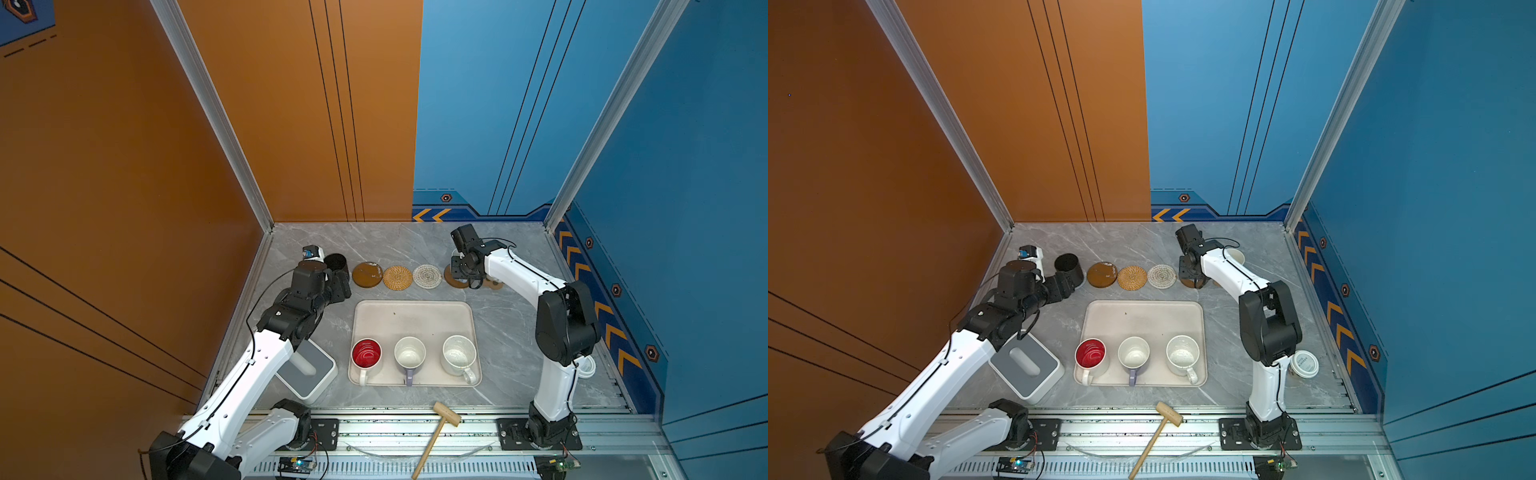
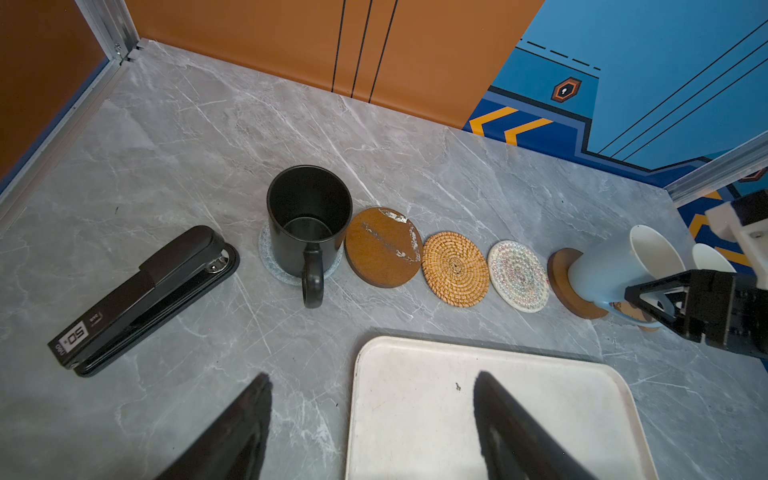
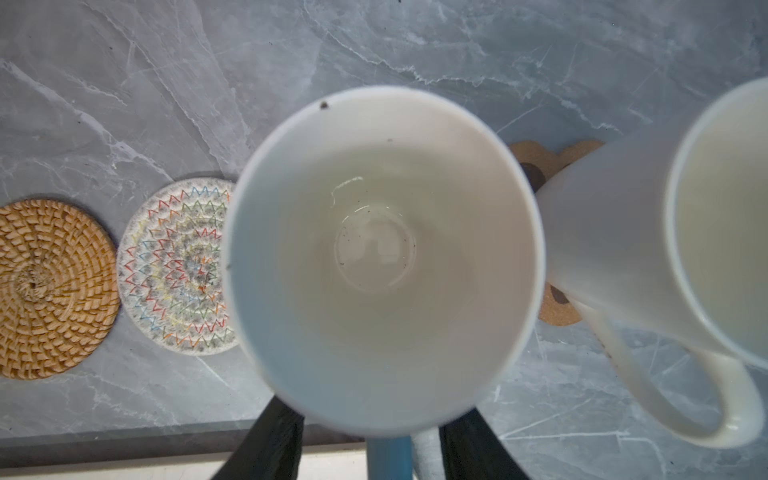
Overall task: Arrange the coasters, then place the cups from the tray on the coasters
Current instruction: 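Open and raise the right gripper while the left gripper moves toward the tray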
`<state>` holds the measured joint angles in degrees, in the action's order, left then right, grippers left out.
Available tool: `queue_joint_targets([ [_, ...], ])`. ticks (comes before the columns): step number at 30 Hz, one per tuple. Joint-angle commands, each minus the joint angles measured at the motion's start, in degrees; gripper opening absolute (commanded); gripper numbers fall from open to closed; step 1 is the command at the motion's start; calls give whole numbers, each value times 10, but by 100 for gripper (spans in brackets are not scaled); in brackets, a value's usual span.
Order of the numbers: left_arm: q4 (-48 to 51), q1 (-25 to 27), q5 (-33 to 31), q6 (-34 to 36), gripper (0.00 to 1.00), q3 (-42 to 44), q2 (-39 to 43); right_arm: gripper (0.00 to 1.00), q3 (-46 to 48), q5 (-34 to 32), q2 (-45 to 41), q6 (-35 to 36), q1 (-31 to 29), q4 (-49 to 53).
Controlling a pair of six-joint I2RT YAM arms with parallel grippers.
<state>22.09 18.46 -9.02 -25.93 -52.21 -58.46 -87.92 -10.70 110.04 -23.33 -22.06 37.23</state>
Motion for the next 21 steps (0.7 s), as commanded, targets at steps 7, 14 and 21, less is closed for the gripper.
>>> queue_joint_targets([
  [7,8,7,-3,7,77,-9,16,60,31,-15,-82,-4,-13,-2],
  [14,78,39,21,38,77,-39,30,63,74,-28,-149,-12,-33,-1],
  [21,196,114,-6,45,77,-64,39,63,97,-31,-183,-15,-65,-1],
])
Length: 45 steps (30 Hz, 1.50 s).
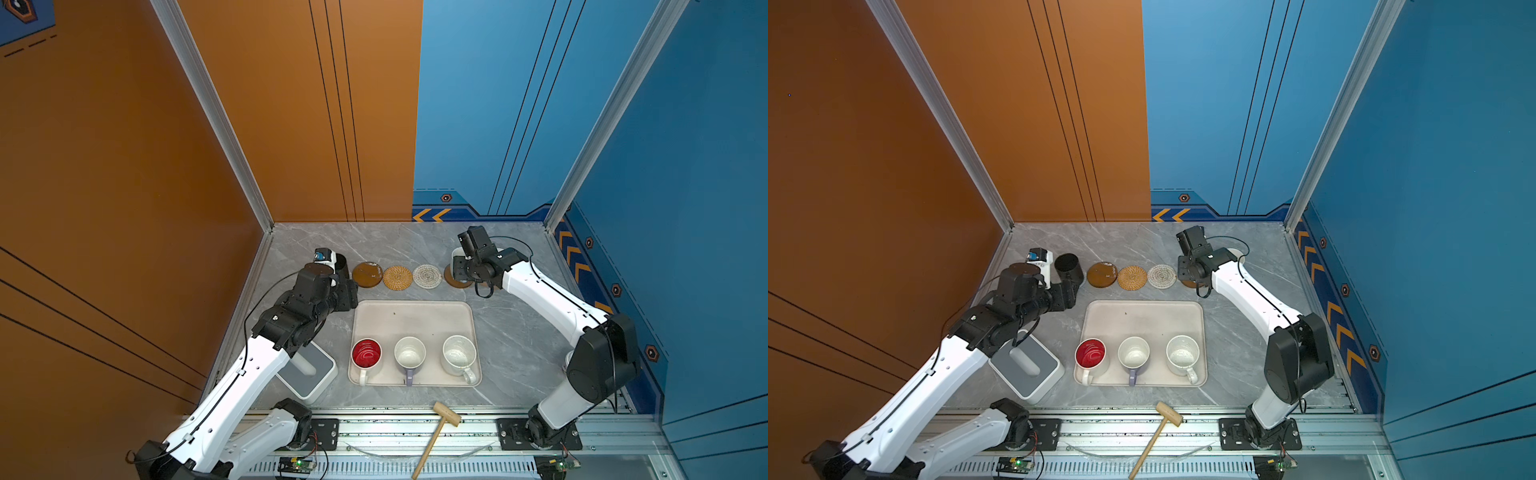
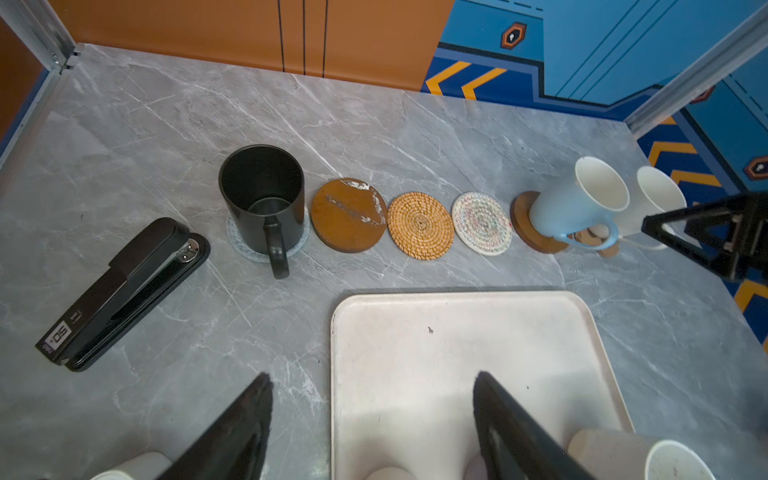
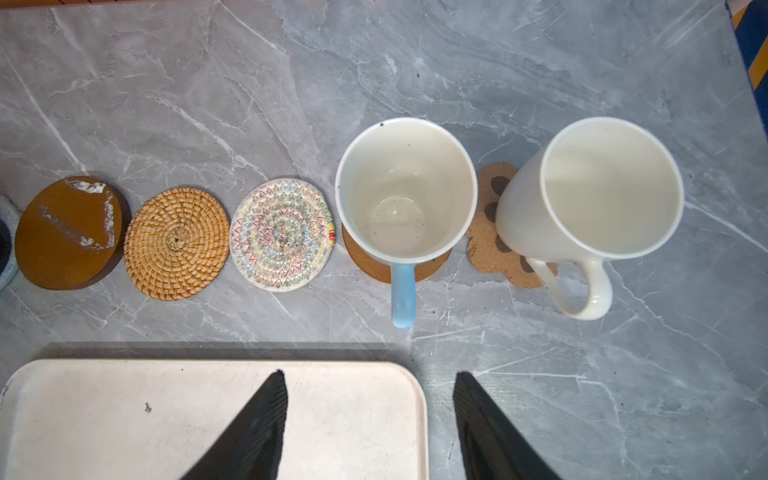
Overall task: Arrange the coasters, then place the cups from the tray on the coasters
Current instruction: 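Open and raise the right gripper while the left gripper moves toward the tray, then lower the left gripper over the red-lined mug on the tray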
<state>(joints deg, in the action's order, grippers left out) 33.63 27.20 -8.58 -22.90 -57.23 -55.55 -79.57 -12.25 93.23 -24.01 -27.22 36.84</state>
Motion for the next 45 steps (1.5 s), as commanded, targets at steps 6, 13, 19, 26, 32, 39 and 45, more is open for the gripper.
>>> queue_joint_targets([
  [6,180,97,-27,-13,75,-29,23,63,37,-16,-35,-13,-37,-8],
  [13,207,197,-31,-92,72,20,41,64,32,1,-28,-7,-53,-27],
  [19,253,285,-53,-160,69,37,38,64,-18,14,9,1,-58,-35],
  [26,266,361,-81,-264,64,85,33,66,-44,34,32,-23,-59,-91],
  [32,266,394,-114,-350,62,123,37,66,-14,64,31,-61,-65,-166],
  [39,263,409,-138,-393,59,151,38,65,32,69,29,-66,-69,-194],
  [45,233,415,-138,-400,58,170,38,65,47,74,29,-69,-68,-207],
])
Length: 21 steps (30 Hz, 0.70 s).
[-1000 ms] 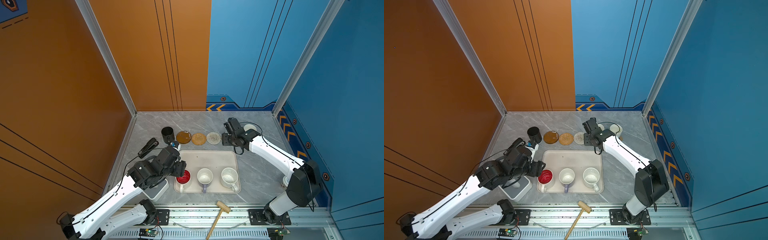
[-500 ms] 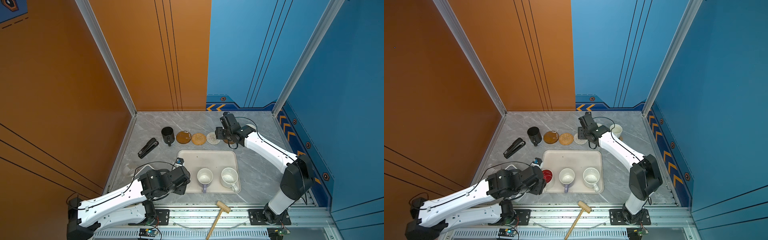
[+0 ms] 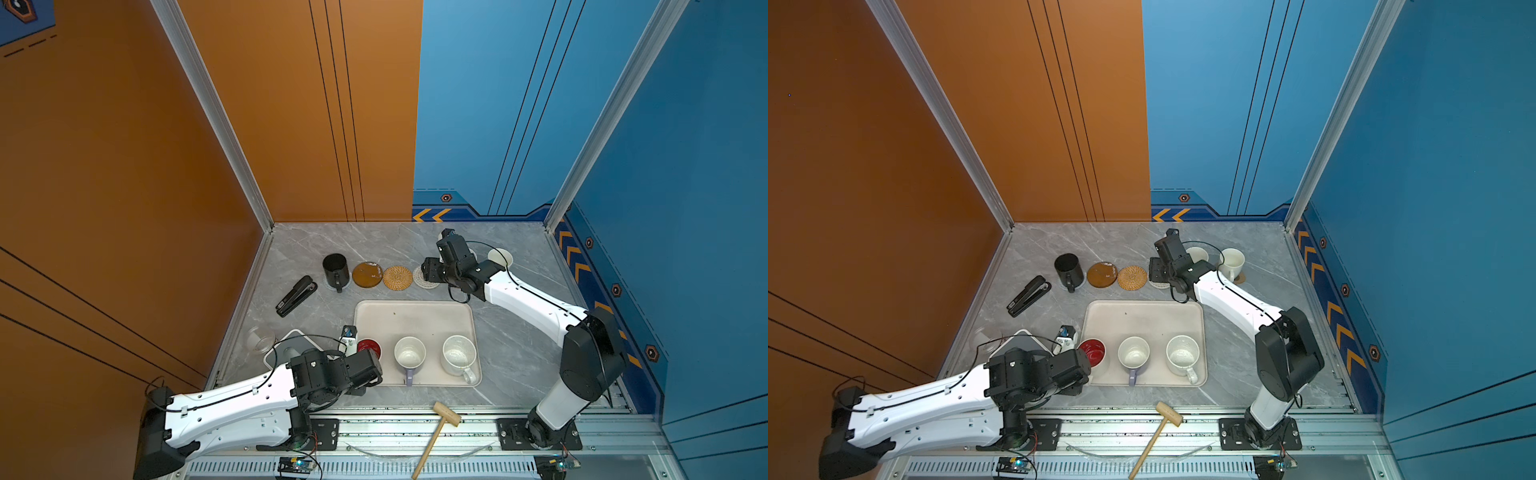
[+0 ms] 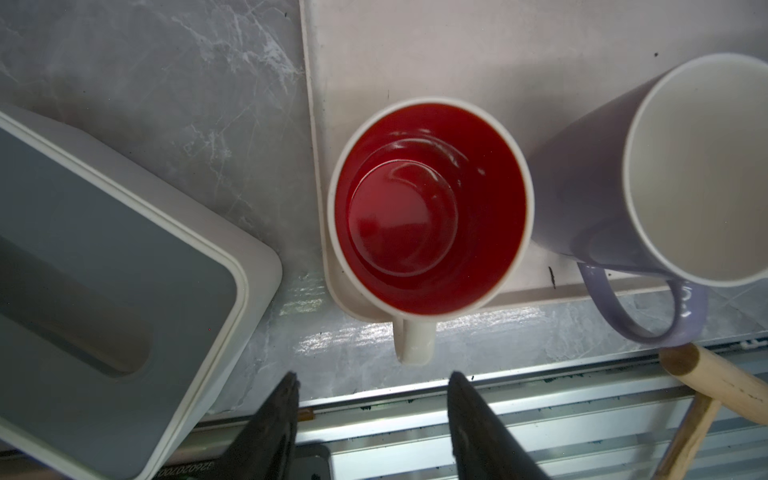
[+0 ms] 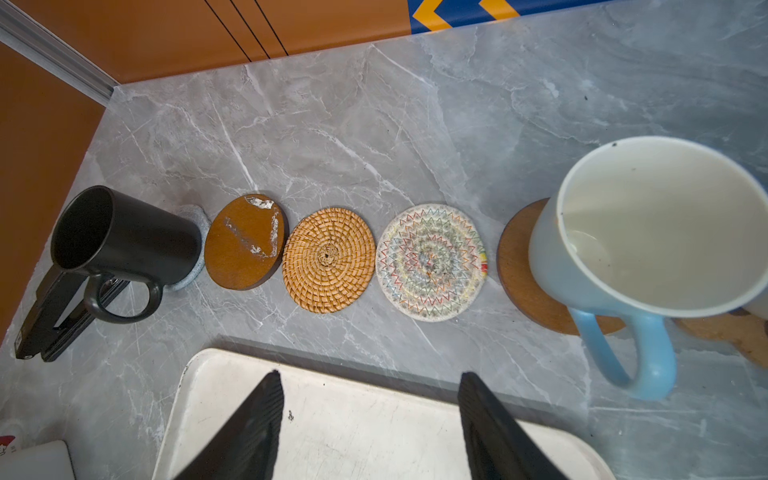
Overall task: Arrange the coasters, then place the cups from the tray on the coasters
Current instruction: 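Lower the left gripper over the red-lined mug on the tray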
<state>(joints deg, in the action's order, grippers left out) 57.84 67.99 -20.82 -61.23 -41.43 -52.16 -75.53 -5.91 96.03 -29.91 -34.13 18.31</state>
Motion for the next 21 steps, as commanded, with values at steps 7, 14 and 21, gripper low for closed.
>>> queue_joint_targets([
  [7,-72,10,-6,-11,58,35,1,65,10,15,5,-12,0,-28],
  [14,-99,8,-2,-25,57,52,-21,64,10,26,11,-15,0,-34],
  [21,-107,7,-15,-47,53,64,-36,64,11,29,15,-17,0,-36],
])
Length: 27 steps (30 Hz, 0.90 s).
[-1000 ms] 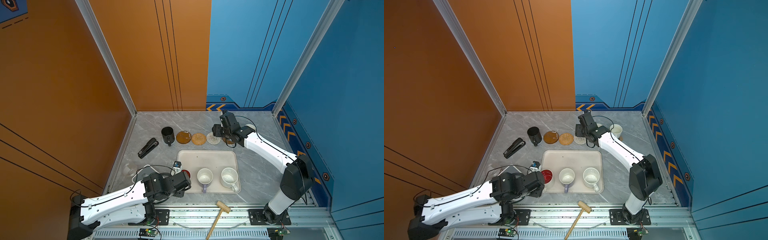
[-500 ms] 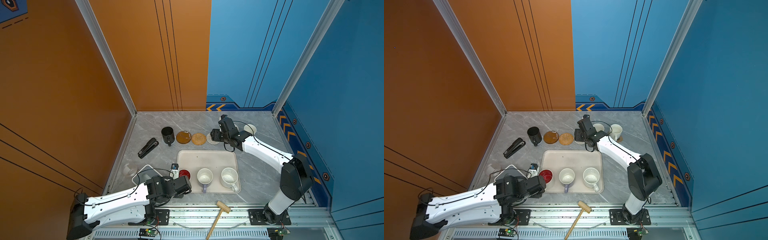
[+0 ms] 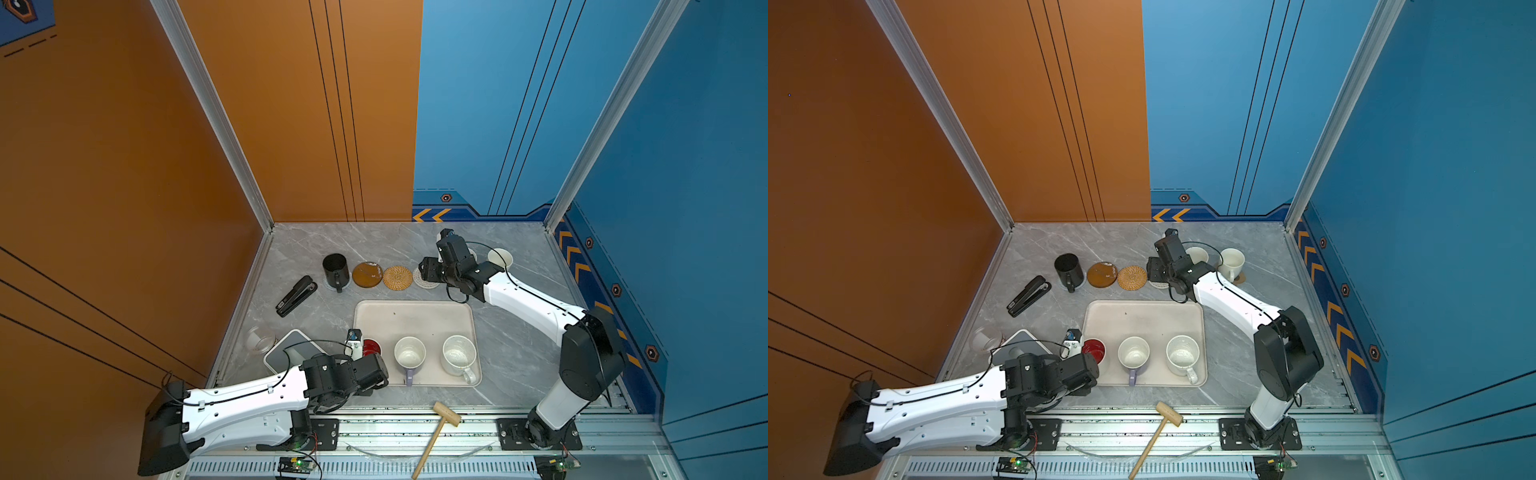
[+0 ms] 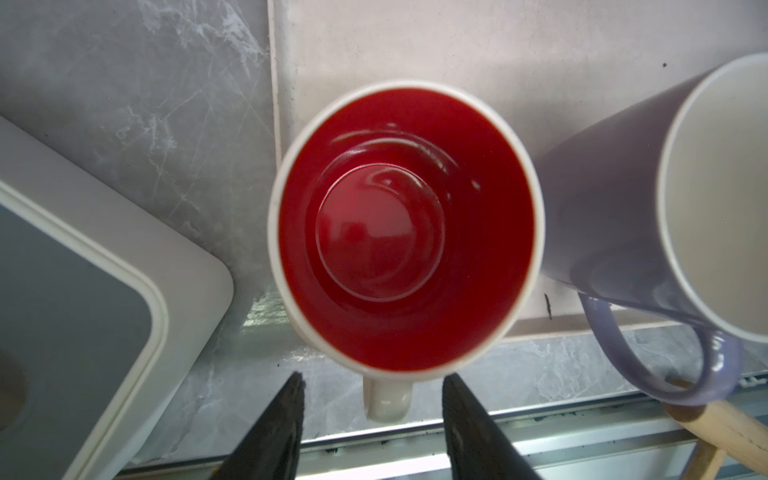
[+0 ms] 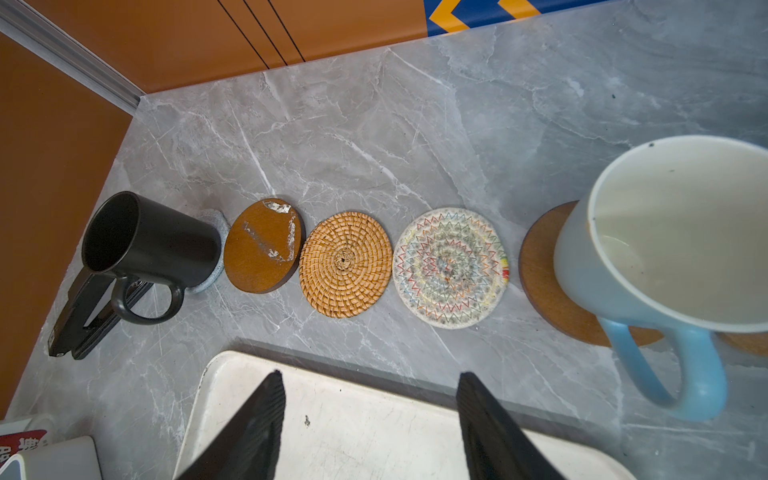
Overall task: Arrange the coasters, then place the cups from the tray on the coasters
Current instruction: 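Lower the left gripper over the red-lined mug on the tray, then close the left gripper on the red-lined mug's rim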
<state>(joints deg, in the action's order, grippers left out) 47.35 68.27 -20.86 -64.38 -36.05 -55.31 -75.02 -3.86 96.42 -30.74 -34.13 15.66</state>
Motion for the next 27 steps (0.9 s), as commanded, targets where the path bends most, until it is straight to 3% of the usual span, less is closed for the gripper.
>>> queue_joint_targets([
  [1,-4,4,-17,-18,53,12,-5,64,5,9,11,-8,1,-11],
  [27,-51,-15,-31,-4,39,31,-23,62,5,17,22,-12,4,-12],
])
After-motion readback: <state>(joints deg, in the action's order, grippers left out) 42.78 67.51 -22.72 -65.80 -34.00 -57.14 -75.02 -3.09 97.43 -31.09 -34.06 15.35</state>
